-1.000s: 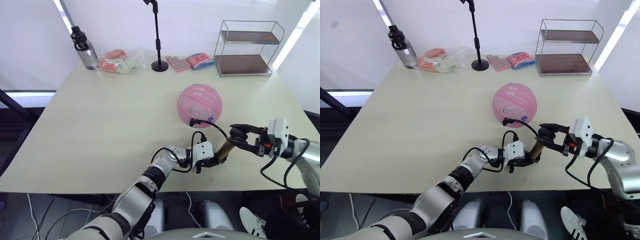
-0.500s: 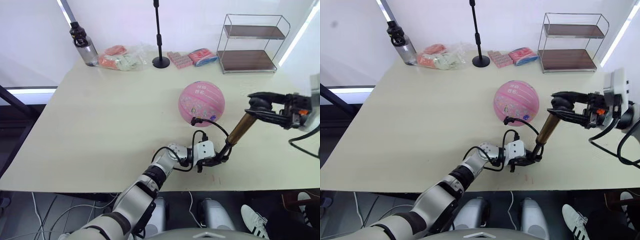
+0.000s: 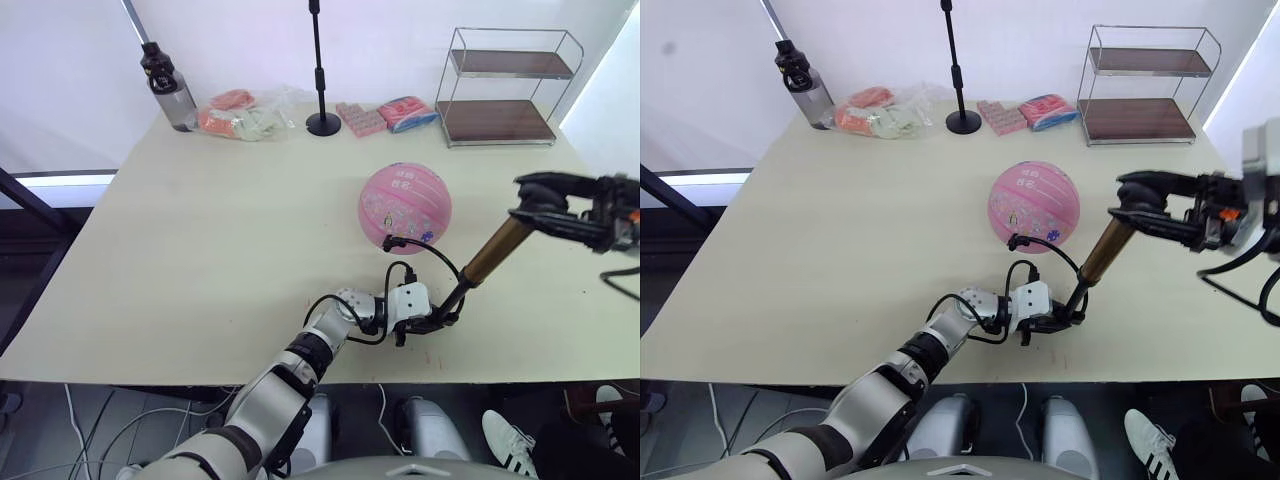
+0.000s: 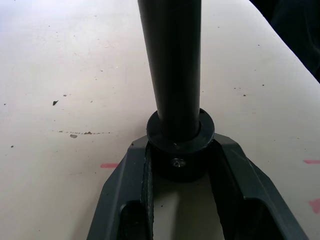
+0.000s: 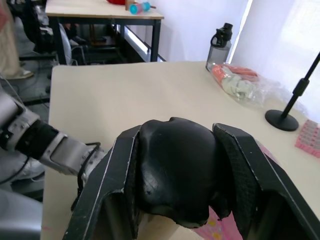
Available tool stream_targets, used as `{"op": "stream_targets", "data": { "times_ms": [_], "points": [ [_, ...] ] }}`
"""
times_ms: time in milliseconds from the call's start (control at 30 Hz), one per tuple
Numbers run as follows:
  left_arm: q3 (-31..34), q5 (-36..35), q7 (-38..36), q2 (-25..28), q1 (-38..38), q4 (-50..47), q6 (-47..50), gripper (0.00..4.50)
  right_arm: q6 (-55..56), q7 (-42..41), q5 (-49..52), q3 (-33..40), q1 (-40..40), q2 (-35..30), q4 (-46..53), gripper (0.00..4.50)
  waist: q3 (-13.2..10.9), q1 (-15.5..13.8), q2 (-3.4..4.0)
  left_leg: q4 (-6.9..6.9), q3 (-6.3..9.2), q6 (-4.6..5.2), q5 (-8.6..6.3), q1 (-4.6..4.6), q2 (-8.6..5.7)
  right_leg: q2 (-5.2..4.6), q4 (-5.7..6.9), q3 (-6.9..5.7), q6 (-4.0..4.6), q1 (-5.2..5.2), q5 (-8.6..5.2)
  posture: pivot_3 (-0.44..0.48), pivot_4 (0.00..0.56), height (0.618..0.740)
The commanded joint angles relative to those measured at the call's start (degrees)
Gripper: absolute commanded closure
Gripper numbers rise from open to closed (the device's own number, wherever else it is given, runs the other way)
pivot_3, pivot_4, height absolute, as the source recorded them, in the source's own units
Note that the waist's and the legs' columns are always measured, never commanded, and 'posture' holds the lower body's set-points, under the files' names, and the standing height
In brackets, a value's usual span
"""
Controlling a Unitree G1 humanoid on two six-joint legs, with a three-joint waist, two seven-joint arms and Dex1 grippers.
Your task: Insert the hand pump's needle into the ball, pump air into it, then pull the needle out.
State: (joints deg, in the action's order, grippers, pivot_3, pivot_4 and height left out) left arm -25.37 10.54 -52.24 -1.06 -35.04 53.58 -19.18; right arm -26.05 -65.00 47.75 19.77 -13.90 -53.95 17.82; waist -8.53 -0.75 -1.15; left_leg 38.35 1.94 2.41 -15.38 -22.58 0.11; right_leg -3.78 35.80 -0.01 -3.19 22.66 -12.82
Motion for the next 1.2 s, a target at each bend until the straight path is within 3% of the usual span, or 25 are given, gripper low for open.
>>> {"op": "stream_targets", "data": {
  "times_ms": [33, 233, 533, 867, 1200],
  "points": [
    [-2.5, 3.7, -0.5, 2.4, 3.1, 4.5, 3.6, 3.45, 4.0, 0.6, -6.7, -3.8, 4.1, 2.4, -0.4, 2.85, 0.1, 0.0, -0.08, 0.00, 0.00, 0.00, 0.00, 0.00, 0.00, 0.00, 0.00, 0.01, 0.07, 0.00, -0.04, 0.000, 0.150, 0.740],
    [-2.5, 3.7, -0.5, 2.5, 3.0, 4.5, 3.7, 3.45, 15.3, 1.0, -17.4, -11.9, 11.8, 9.6, -5.4, 2.85, 0.5, 0.0, -0.47, -0.05, 0.03, 0.00, 0.00, 0.17, 0.08, 0.18, 0.03, 0.00, 0.01, -0.11, -0.01, 0.000, 0.150, 0.740],
    [-2.6, 3.7, -0.3, 2.2, 3.0, 4.5, 3.8, 3.45, 29.2, 1.3, -26.9, -18.4, 15.1, 14.6, -14.7, 2.85, 0.7, 0.1, -0.62, -0.17, 0.02, -0.01, -0.01, 0.80, 0.13, 0.23, 0.03, 0.01, -0.06, -0.66, -0.23, 0.000, 0.150, 0.740],
    [-2.6, 3.9, -0.3, 2.4, 3.0, 4.8, 3.6, 3.45, 22.6, 2.2, -17.4, -12.7, 10.2, 10.9, -7.9, 2.85, 0.6, 0.0, -0.55, -0.15, 0.05, -0.01, -0.01, 0.82, 0.17, 0.17, 0.02, -0.01, 0.12, -0.73, -0.14, 0.000, 0.150, 0.740],
    [-2.5, 4.0, -0.7, 2.5, 2.8, 5.0, 3.4, 3.45, 7.4, 2.4, -2.3, -0.7, 1.1, 1.2, -1.0, 2.85, 0.0, -0.1, 0.07, -0.04, 0.02, 0.00, 0.00, 0.12, -0.03, -0.02, -0.02, -0.01, 0.12, -0.15, -0.08, 0.000, 0.150, 0.740]
  ]
}}
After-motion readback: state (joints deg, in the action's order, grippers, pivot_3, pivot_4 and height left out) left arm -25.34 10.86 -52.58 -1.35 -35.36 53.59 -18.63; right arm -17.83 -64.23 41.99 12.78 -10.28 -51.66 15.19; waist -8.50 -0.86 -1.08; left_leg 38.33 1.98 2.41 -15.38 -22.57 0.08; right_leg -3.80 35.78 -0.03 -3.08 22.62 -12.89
